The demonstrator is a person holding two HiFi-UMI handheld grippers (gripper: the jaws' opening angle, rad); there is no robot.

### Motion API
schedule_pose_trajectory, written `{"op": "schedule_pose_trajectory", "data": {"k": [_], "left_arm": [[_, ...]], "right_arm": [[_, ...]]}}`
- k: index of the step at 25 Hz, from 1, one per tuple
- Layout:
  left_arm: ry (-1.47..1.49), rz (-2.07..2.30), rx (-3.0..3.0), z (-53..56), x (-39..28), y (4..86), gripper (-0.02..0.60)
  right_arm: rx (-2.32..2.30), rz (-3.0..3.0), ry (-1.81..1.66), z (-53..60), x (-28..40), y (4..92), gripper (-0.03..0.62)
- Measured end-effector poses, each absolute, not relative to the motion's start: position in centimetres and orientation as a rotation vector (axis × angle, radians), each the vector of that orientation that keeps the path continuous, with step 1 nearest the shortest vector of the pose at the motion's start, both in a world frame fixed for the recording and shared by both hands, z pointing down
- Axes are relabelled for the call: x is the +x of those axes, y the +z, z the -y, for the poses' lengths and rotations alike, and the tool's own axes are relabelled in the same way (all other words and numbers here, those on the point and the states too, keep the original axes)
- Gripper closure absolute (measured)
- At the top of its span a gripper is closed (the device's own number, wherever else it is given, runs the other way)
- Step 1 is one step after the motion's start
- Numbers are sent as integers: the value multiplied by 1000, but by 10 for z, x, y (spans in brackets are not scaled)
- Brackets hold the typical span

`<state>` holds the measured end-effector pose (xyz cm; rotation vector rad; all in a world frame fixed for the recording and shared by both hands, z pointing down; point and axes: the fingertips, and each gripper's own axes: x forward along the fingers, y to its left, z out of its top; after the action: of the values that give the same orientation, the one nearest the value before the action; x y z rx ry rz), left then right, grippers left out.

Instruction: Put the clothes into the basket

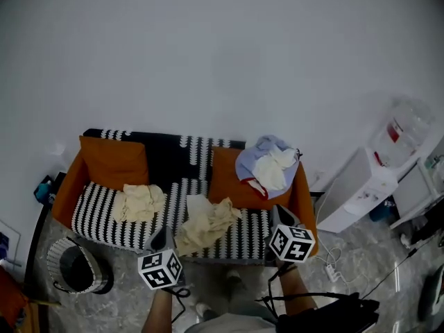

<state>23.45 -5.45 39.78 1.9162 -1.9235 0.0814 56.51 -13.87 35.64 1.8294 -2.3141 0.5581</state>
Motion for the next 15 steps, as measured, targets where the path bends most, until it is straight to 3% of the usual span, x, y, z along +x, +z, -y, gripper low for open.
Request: {"op": "schedule_pose_trajectory", "data": {"k": [15], "left_arm": [[232,1793,1991,177,318,427,586]], "right_arm": [[1895,2159,691,219,648,409,592]]}}
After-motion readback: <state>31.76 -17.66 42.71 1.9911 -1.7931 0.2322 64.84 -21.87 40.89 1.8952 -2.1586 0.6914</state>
